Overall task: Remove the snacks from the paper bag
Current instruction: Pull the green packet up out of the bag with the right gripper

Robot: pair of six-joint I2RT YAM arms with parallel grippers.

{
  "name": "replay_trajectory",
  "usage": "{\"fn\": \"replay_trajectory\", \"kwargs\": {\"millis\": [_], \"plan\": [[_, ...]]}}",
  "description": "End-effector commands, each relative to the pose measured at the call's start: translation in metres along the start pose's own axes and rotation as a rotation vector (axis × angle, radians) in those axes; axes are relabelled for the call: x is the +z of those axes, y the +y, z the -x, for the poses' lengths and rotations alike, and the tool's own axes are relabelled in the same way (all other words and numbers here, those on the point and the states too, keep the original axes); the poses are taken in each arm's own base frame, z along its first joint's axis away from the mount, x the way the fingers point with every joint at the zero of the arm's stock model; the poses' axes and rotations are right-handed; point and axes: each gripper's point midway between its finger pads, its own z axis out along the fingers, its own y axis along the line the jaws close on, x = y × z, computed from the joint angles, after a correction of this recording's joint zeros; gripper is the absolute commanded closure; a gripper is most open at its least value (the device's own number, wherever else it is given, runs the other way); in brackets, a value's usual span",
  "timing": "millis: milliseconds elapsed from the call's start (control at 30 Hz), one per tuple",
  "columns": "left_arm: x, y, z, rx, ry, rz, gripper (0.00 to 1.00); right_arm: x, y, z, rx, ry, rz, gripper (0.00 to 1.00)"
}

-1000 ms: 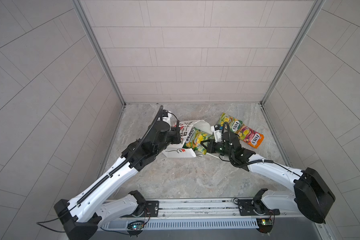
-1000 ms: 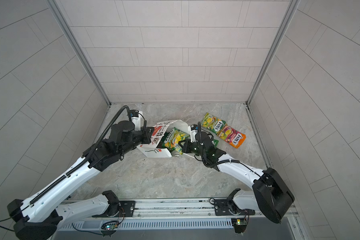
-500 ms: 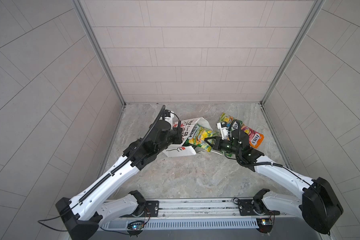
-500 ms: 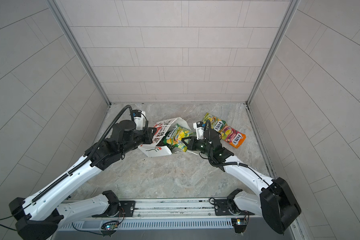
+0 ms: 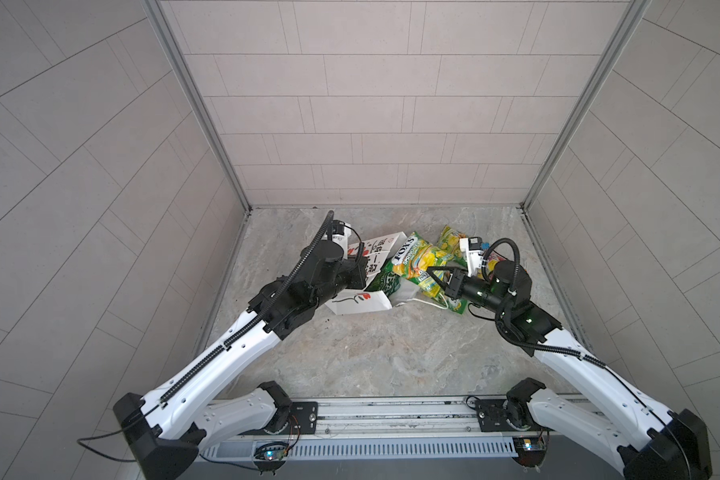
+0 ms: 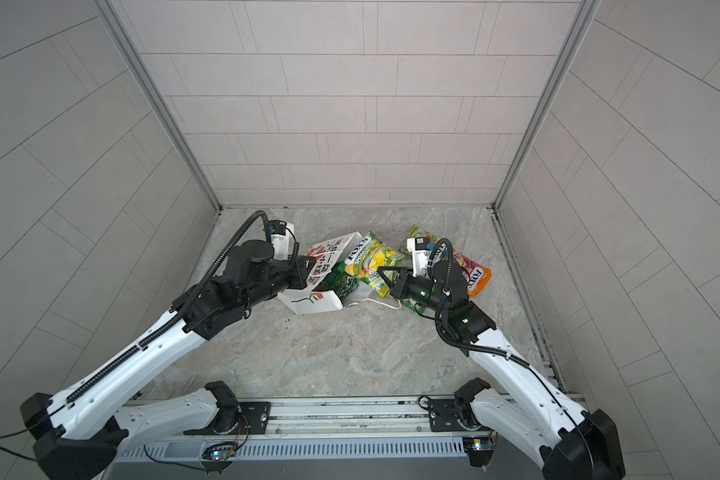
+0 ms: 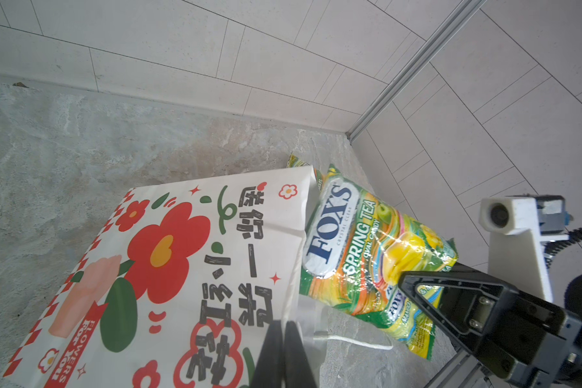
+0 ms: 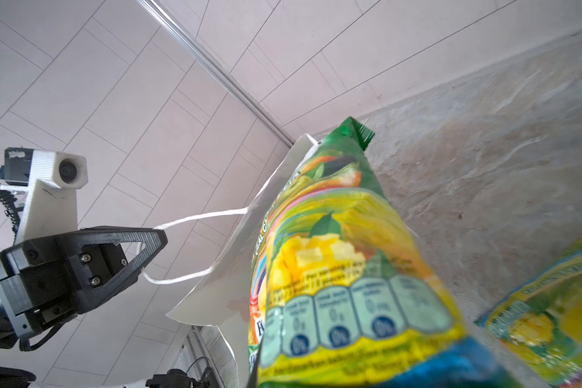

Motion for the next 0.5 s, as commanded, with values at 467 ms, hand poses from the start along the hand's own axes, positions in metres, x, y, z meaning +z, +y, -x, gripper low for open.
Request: {"fn": "replay_trajectory", "kwargs": {"millis": [467], "plan": [[-0.009,-0.005,0.006,0.012,-0.023,-0.021,1.00,-0.112,-0.099,0.039,-0.126,-0.110,-0.642,1.00]]}}
